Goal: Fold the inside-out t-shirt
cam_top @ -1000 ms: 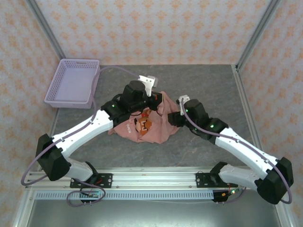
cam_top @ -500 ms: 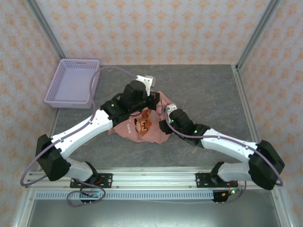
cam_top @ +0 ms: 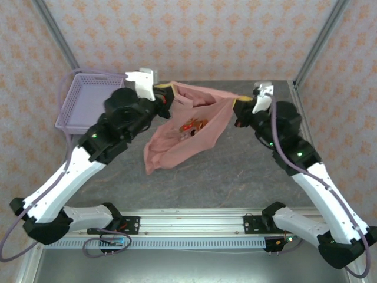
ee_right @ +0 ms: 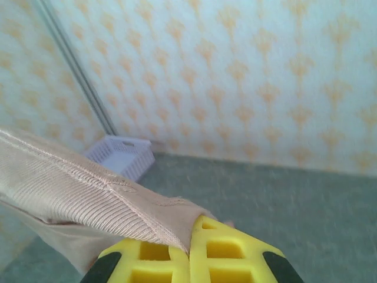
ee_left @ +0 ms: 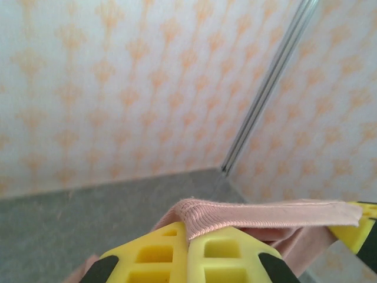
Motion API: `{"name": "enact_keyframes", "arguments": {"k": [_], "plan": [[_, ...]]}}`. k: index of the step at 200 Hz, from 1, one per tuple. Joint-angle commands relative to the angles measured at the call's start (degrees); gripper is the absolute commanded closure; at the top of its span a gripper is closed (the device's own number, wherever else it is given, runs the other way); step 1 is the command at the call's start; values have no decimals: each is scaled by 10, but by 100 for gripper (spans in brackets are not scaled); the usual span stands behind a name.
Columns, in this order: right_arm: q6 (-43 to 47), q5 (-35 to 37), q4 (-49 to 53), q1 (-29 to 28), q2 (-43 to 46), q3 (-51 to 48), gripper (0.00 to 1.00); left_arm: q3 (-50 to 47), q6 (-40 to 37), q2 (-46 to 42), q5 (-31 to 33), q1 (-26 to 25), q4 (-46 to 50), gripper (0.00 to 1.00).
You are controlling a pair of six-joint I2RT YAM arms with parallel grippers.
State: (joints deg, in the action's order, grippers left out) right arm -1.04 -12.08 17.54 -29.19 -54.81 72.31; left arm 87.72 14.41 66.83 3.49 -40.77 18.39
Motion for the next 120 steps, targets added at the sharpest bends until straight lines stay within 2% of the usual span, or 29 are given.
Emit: {"name": "enact_keyframes", "arguments": {"k": [1, 39, 60, 69, 100, 120], "plan": [[26, -1, 87, 11, -29, 72, 100, 45, -47, -14, 41, 4, -8, 100], [43, 16, 158, 11, -93, 155, 100, 67, -71, 10, 99, 5, 15, 100], [46, 41, 187, 11, -123, 156, 100, 69, -88, 35, 151, 8, 19, 100], [49, 30, 198, 11, -127, 152, 100, 76, -93, 49, 163, 15, 28, 100], [58, -5, 200, 11, -137, 126, 100, 90, -67, 78, 111, 73, 47, 100], [60, -86, 186, 11, -133, 108, 100, 94, -58, 89, 73, 99, 39, 100]]}}
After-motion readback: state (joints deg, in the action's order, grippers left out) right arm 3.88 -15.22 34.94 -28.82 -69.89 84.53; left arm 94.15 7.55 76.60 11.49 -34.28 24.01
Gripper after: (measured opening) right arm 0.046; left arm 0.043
